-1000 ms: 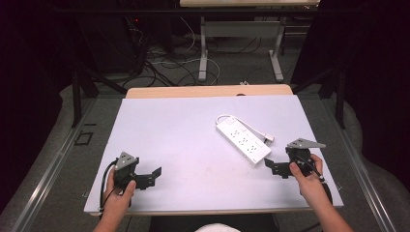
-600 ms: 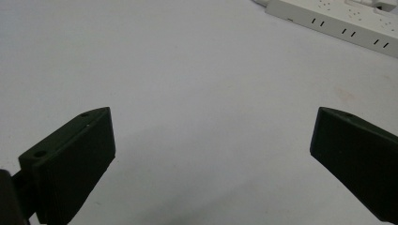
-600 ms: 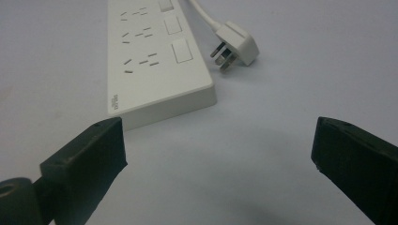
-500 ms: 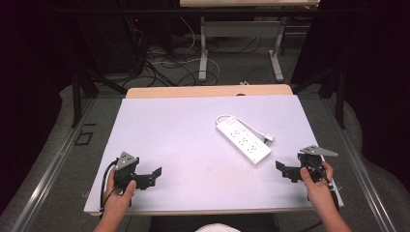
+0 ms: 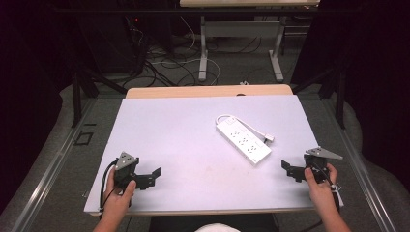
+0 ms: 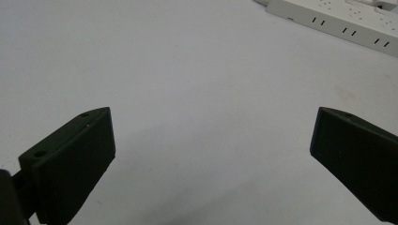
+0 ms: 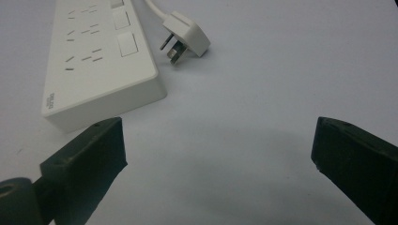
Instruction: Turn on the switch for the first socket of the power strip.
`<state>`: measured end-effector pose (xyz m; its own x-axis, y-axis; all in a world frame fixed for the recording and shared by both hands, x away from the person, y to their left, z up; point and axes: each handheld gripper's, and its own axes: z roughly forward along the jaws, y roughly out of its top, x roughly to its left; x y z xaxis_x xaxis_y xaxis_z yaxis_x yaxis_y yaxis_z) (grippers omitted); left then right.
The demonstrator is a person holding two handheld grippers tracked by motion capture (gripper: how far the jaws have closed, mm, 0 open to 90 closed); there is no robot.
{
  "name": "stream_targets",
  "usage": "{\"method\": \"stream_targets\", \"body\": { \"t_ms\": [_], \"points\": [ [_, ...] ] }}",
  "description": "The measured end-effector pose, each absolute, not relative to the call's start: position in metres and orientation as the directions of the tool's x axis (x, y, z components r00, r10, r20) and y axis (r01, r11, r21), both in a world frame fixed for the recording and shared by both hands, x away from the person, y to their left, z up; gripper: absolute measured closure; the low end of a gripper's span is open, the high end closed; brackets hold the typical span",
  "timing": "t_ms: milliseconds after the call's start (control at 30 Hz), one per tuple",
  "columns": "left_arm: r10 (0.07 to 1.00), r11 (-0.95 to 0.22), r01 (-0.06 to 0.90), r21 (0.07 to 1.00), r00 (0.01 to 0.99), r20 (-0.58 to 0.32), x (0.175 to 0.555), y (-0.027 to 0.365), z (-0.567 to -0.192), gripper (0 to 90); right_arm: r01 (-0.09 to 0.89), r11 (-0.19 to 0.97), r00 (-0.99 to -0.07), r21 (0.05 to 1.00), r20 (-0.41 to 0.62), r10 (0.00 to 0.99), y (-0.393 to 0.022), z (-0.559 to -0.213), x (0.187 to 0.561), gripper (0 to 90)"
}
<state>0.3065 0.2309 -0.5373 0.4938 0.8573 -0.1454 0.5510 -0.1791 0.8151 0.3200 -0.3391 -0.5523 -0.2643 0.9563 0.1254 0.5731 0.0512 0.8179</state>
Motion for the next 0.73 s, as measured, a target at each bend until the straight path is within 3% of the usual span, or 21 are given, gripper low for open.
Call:
{"method": "stream_targets", "body": {
  "t_ms": [733],
  "points": [
    [0.855, -0.172, 0.552, 0.816, 0.494, -0.154, 0.308, 0.232, -0.537, 0.2, 0.593, 0.021, -0.216, 0.805, 0.134, 0.967, -0.349, -0.561, 0.321, 3.3]
  ]
}}
